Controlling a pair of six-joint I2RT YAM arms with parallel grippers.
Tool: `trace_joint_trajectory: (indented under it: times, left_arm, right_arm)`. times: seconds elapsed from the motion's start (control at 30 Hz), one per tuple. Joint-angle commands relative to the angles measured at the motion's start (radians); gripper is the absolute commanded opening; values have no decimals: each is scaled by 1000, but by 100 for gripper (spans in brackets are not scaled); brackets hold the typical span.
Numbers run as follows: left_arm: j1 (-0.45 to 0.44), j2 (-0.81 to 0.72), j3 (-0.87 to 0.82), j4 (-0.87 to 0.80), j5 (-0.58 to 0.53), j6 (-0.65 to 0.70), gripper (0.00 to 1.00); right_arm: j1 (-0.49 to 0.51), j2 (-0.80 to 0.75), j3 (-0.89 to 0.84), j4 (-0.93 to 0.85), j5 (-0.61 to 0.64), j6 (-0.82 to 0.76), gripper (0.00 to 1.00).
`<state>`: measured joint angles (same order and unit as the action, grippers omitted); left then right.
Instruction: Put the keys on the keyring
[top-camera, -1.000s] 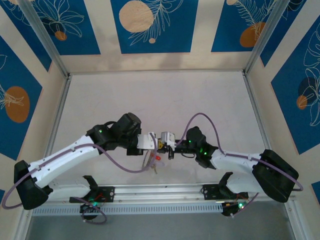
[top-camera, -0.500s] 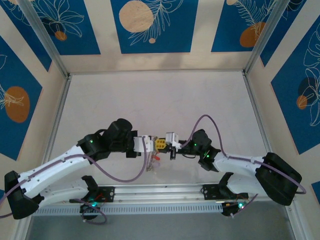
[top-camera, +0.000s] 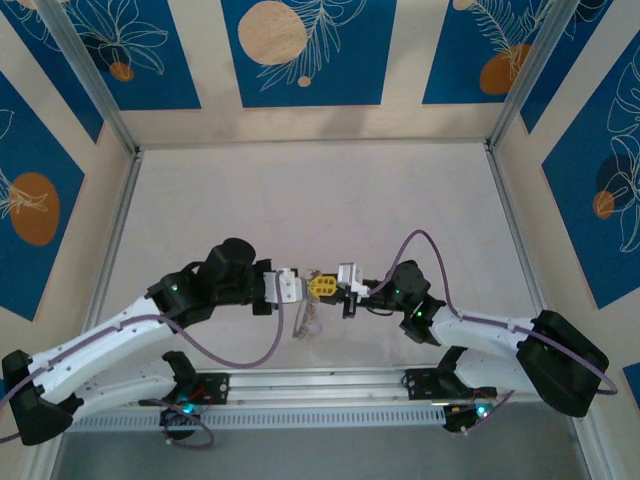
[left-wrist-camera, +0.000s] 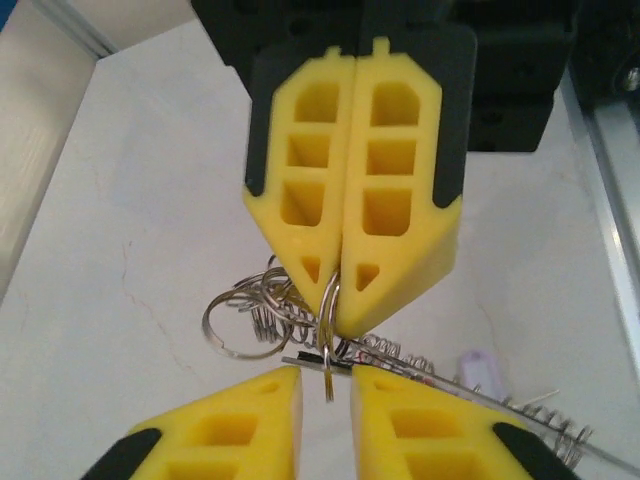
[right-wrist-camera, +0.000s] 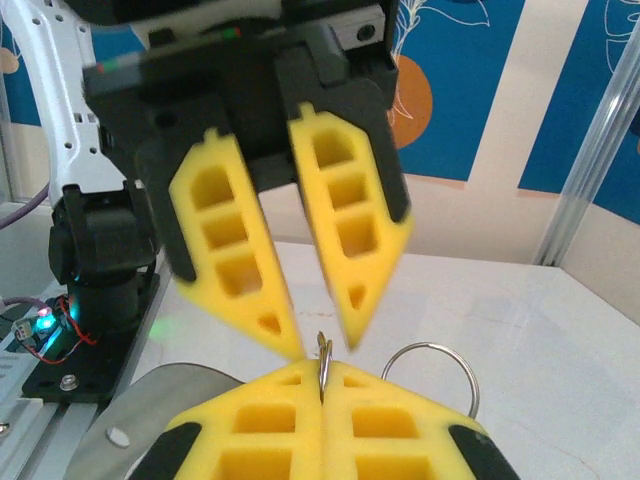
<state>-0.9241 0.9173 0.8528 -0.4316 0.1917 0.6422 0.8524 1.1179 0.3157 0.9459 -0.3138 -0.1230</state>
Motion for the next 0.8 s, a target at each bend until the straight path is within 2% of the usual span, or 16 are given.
trace_joint_trajectory:
  times: [0.0, 0.23, 0.33, 0.5, 0.57, 0.7, 0.77]
  left_arm:
    - [5, -36, -18, 13, -2, 19, 10]
    - [3, -43, -36, 18, -16, 46, 11]
    - [3, -35, -46, 45, 10, 53, 24]
    - [4, -20, -37, 41, 55, 63, 28]
    - [4, -19, -44, 51, 59, 71, 26]
    - [3, -11, -37, 49, 41, 71, 8]
    - [4, -10, -41, 56, 38, 74, 7]
  right_arm:
    - [1, -35, -1, 40, -1, 0, 0]
    - [-1, -26, 6, 43, -16, 15, 0]
    - [0, -21, 12, 41, -30, 15, 0]
    - [-3, -15, 15, 39, -28, 18, 0]
    - [-2, -15, 17, 37, -33, 19, 0]
    - [-3, -7, 21, 39, -31, 22, 0]
    - [-3, -4, 24, 38, -38, 20, 0]
